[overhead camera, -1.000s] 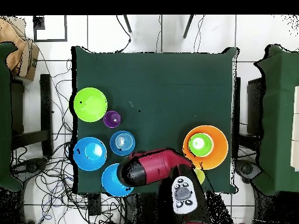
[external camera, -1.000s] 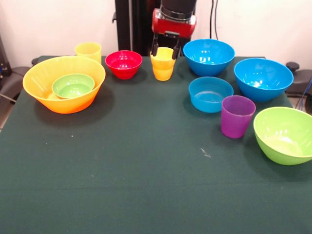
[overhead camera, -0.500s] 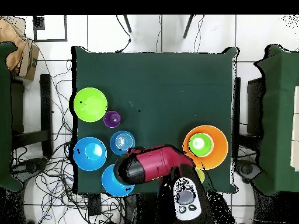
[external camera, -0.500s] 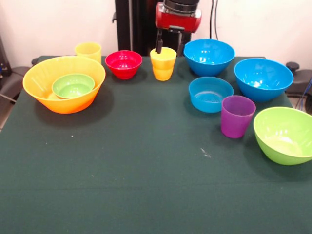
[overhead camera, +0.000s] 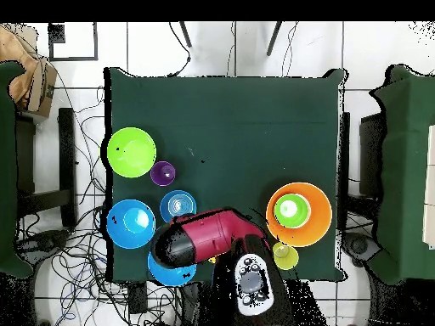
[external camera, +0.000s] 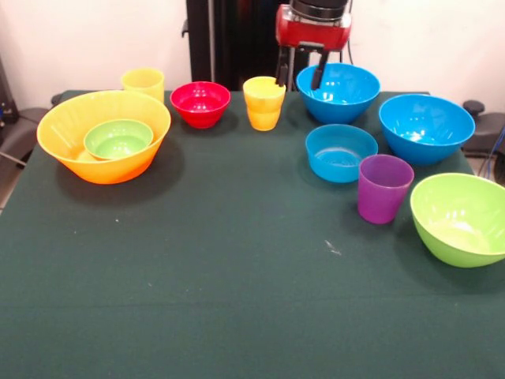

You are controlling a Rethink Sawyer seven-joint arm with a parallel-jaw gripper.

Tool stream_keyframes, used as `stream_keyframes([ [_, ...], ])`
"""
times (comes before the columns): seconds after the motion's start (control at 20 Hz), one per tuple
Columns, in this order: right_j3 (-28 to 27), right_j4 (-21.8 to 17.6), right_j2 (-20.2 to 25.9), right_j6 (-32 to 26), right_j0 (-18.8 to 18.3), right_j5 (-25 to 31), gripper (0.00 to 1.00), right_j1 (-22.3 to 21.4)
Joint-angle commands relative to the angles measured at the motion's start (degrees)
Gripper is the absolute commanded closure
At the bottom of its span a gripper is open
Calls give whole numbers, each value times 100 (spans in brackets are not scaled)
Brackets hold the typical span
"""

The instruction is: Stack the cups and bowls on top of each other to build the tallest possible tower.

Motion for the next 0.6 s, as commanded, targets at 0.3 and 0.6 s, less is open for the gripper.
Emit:
stream_keyframes([
  [0.3,-399,303,397,179,514,777,0,319],
  [0.6,-632,375,314,251,726,871,0,455],
])
